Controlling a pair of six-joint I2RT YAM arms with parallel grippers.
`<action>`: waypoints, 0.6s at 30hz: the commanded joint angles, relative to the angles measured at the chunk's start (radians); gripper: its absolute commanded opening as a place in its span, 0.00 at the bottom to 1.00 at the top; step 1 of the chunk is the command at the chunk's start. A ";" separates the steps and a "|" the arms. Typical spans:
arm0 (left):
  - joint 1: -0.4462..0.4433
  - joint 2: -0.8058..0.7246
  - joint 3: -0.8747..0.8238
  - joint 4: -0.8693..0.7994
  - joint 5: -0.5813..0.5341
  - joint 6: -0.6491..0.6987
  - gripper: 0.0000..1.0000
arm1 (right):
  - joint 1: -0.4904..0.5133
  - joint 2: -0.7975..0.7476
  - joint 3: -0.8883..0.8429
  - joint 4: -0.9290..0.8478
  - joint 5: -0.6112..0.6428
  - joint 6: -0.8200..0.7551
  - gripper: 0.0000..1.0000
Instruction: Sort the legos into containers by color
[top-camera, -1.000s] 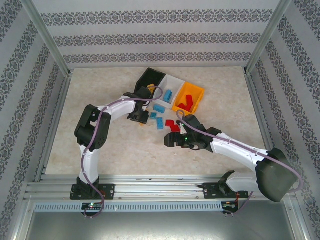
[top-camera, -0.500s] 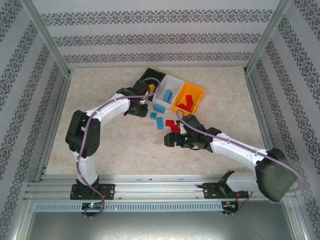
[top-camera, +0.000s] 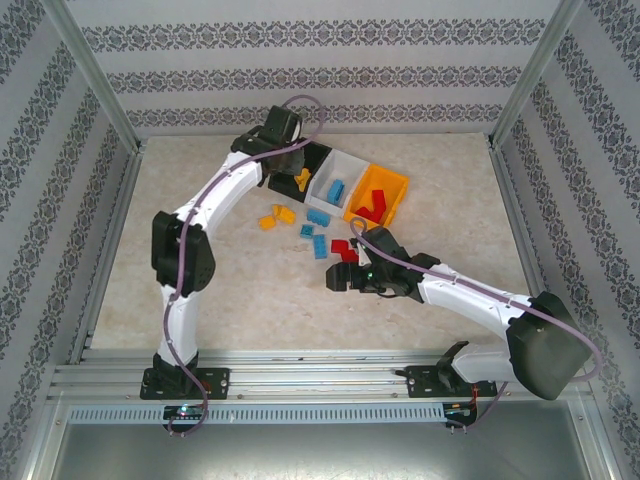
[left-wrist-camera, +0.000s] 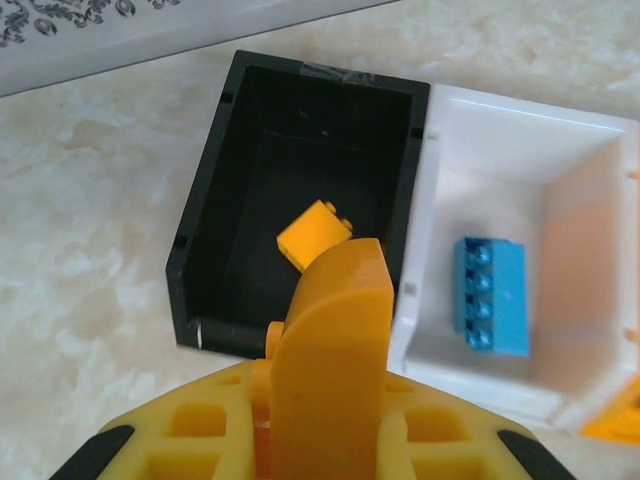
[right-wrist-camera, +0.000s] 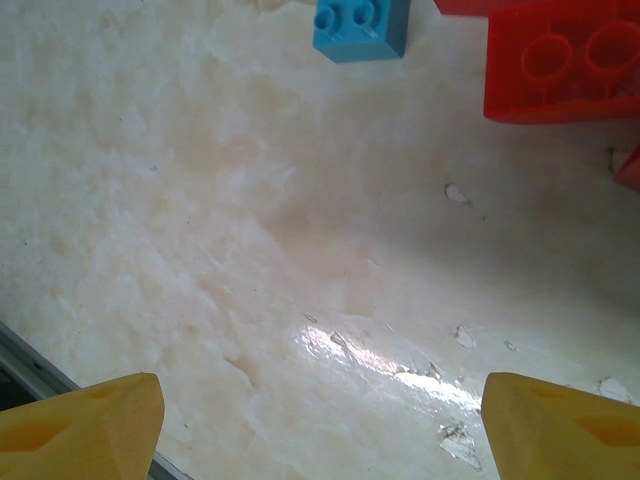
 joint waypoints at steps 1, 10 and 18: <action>0.012 0.090 0.091 0.023 -0.037 0.038 0.20 | -0.015 -0.003 0.031 0.009 -0.005 -0.031 0.83; 0.014 0.315 0.325 -0.012 -0.029 0.048 0.22 | -0.025 0.005 0.013 0.024 -0.021 -0.023 0.83; 0.020 0.340 0.348 -0.036 -0.010 0.029 0.42 | -0.025 0.000 0.024 0.012 -0.023 -0.013 0.83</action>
